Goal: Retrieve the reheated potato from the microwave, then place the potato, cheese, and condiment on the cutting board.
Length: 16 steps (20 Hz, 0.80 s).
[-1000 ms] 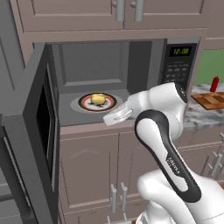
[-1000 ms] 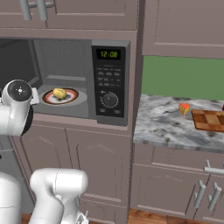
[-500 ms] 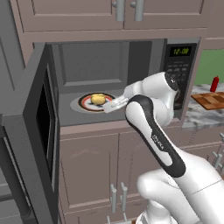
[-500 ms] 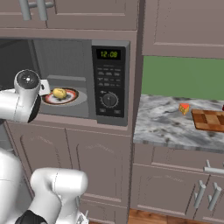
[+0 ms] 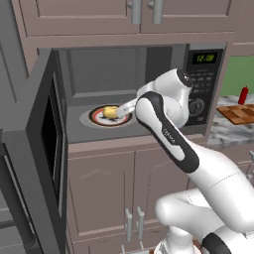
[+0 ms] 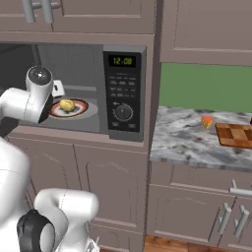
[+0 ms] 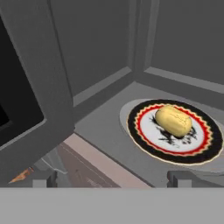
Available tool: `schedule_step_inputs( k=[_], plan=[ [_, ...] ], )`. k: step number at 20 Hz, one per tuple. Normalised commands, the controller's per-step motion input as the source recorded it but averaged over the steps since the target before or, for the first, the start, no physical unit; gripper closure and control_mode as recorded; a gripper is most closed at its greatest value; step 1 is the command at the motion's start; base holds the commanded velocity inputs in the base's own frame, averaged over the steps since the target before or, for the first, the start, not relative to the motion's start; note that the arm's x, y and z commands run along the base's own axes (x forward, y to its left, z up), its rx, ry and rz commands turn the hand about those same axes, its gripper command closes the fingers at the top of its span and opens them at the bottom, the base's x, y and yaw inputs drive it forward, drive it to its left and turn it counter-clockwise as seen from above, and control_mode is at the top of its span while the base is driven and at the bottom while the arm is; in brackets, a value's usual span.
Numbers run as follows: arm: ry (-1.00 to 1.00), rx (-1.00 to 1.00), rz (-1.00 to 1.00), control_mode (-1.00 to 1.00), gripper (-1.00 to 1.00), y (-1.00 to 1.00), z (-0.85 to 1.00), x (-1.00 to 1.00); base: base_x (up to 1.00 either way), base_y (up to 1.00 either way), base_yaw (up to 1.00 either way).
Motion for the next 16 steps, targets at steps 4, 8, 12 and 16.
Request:
schedule_step_inputs(
  k=[4,8,12,16],
  plan=[
    [0.00,-0.09,0.00,-1.00,-1.00,0.00,-0.17,0.38,0.00,0.00,0.00],
    [0.00,-0.13,-0.02,-1.00,-1.00,0.00,-0.18,0.35,0.00,0.00,0.00],
    [0.00,-0.01,-0.12,-1.00,-1.00,0.01,-0.15,0.25,0.00,0.00,0.00],
    [0.00,0.00,-0.14,-1.00,-1.00,-0.08,-0.13,0.25,0.00,0.00,0.00]
  ],
)
